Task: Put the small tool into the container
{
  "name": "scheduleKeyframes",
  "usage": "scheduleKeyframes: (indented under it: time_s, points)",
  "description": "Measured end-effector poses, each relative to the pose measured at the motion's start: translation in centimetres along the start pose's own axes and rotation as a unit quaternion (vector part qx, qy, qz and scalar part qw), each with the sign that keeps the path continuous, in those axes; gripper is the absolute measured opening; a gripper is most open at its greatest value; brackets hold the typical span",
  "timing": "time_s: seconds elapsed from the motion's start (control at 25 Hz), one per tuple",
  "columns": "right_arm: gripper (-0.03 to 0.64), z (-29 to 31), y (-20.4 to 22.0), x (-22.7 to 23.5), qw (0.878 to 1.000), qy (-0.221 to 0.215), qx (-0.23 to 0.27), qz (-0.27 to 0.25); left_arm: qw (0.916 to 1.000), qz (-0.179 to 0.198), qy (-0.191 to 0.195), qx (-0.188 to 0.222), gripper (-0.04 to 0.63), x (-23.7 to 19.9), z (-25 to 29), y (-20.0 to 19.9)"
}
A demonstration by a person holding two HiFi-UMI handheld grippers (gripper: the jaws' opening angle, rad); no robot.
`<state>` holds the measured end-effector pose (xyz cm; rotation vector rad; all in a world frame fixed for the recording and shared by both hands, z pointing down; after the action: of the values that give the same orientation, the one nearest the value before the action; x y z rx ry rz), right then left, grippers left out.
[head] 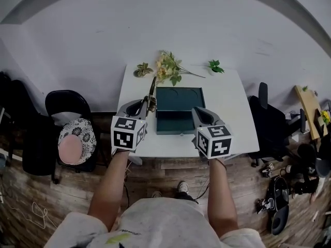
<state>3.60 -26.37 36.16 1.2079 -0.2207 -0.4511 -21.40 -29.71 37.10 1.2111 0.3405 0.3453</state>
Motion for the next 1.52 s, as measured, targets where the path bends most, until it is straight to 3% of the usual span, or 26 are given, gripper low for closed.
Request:
scheduleKeyframes:
  time_s: [0.76, 1.2, 1.52]
  points:
    - [0.005, -0.8, 1.0, 5.1, 1.000, -0.027, 0.011, 0.000, 0.9994, 0.029, -0.015, -0.014, -0.002, 5.0, 2.4, -0.5]
    - [0.005, -1.7, 1.8, 4.5, 1.000, -0.020, 0.005, 0.005, 0.9921, 0.112, 0.020, -0.053, -0.002, 6.0, 3.0, -0.3]
    - [0.005, -2.7, 2.6, 4.5, 1.000, -0.006, -0.004, 0.012, 0.9772, 0.186, 0.059, -0.085, -0.002, 7.9, 3.8, -0.8]
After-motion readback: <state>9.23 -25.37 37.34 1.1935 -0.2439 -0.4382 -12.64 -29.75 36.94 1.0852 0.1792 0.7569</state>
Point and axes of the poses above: the fingertips, and each gripper's own axes: z forward along the fingers, x to its right, y out of its underside, the point moved 9 cm from there along -z, backward along the fingers, and after that the axes turned 6 degrees about -z, right-handed, at the moved point
